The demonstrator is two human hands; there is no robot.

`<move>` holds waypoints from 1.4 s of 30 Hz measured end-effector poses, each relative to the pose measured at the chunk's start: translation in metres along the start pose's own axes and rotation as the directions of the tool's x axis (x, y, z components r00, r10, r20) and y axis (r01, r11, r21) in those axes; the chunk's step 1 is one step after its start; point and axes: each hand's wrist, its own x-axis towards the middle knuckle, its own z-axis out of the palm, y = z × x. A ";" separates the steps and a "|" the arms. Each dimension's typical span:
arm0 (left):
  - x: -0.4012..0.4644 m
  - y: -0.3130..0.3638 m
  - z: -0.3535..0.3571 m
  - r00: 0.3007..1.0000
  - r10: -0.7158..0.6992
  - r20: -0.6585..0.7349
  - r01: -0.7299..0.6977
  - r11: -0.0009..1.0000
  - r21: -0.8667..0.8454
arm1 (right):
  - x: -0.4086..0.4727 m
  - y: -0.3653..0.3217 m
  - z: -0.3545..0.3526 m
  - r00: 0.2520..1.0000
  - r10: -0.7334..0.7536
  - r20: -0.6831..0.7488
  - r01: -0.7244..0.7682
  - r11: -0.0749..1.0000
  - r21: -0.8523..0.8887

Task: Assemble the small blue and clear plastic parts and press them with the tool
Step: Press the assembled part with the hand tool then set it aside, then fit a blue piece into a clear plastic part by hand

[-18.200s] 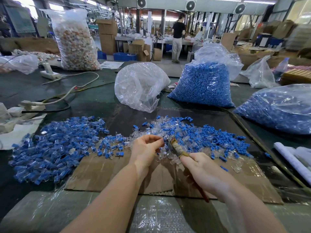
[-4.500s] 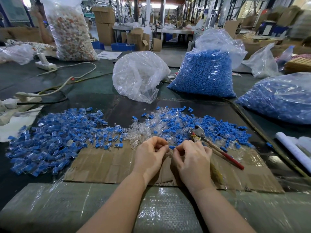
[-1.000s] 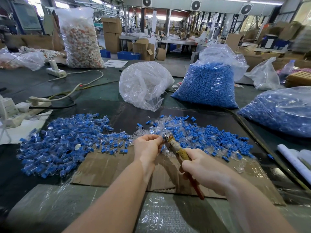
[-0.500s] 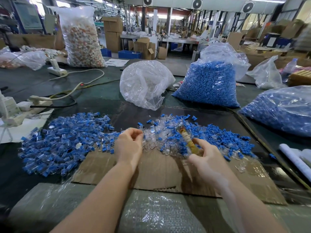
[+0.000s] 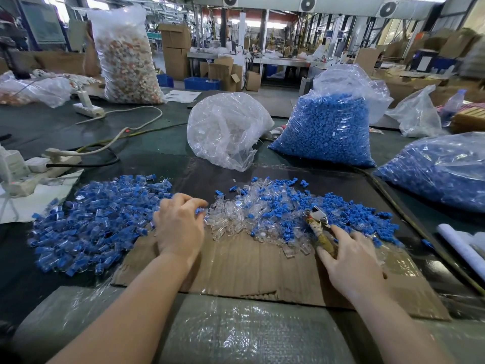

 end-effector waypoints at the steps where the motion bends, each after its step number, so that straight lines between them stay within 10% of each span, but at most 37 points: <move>1: -0.003 0.009 0.003 0.999 0.035 0.033 -0.032 0.996 -0.086 | -0.001 0.000 0.002 1.000 -0.003 -0.018 0.003 1.000 -0.027; 15: -0.052 0.083 0.042 0.790 0.467 0.396 -0.312 0.864 -0.396 | 0.004 -0.013 0.001 0.983 -0.103 -0.150 0.104 0.995 -0.001; 32: -0.051 0.072 0.042 0.933 0.257 0.251 -0.117 0.878 -0.464 | 0.029 -0.048 0.013 0.907 -0.417 -0.059 0.404 0.901 -0.157; 42: -0.051 0.070 0.039 0.942 0.210 0.261 -0.040 0.843 -0.536 | -0.004 -0.043 0.023 0.933 -0.243 -0.267 0.311 0.916 0.254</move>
